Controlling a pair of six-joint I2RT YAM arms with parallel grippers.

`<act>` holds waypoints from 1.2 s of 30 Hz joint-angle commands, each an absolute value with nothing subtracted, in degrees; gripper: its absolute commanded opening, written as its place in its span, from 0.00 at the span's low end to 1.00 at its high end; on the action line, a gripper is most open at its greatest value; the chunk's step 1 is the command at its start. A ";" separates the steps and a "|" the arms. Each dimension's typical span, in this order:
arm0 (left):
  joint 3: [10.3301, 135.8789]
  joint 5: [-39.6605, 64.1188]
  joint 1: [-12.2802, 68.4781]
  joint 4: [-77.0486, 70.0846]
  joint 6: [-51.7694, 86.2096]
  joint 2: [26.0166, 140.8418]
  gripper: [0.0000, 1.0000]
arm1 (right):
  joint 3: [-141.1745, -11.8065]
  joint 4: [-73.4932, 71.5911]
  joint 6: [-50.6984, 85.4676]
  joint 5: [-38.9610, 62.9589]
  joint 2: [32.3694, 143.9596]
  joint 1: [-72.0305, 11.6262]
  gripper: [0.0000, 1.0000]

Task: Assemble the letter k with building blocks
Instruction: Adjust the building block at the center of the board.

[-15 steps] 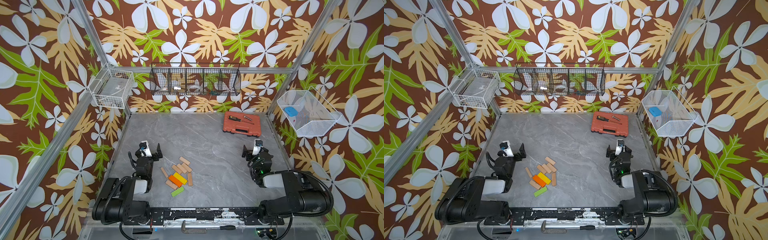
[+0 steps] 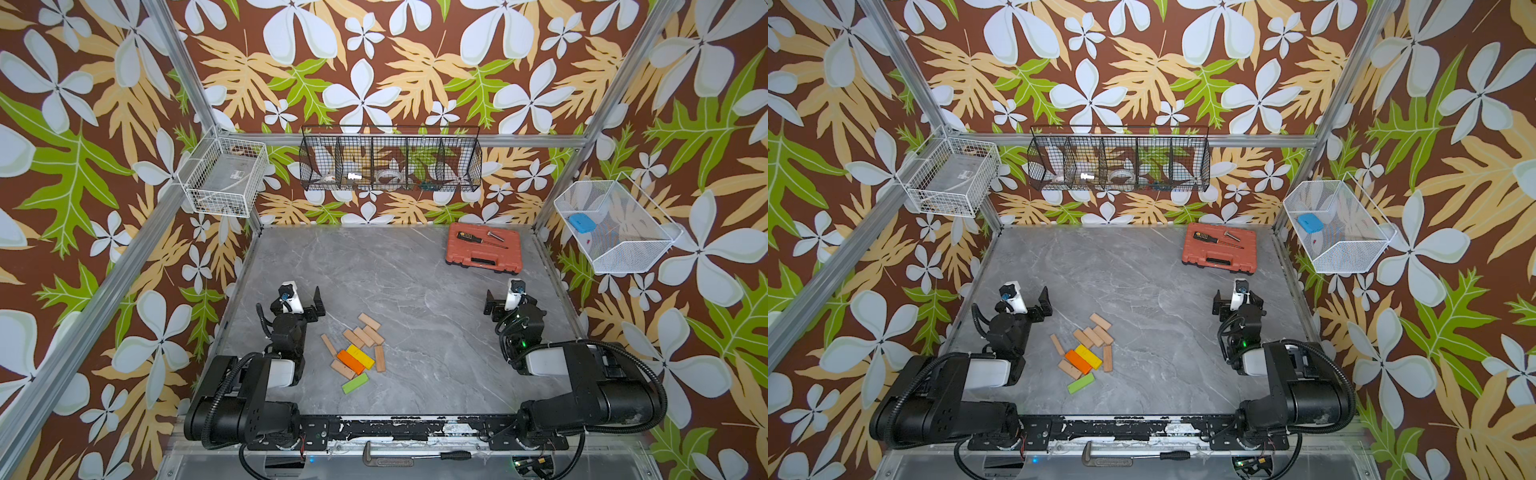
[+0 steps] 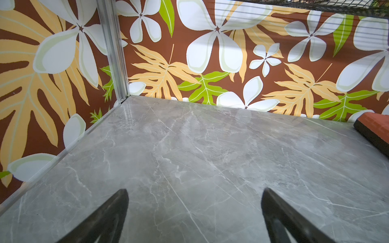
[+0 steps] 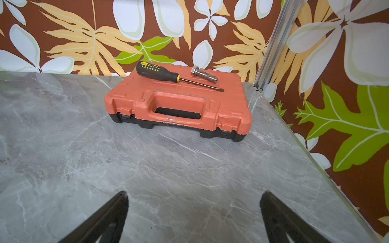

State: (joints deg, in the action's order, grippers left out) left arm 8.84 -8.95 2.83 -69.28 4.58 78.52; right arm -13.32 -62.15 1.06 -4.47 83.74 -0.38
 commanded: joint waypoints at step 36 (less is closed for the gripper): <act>36.63 -1.97 14.81 6.65 50.80 59.41 0.78 | -55.72 11.30 23.19 5.04 78.90 -34.03 0.90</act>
State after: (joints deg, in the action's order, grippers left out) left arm 36.10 -5.06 14.63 1.10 49.01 59.35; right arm -53.21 8.91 25.34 6.87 76.07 -29.58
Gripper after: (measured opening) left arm 0.781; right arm 0.901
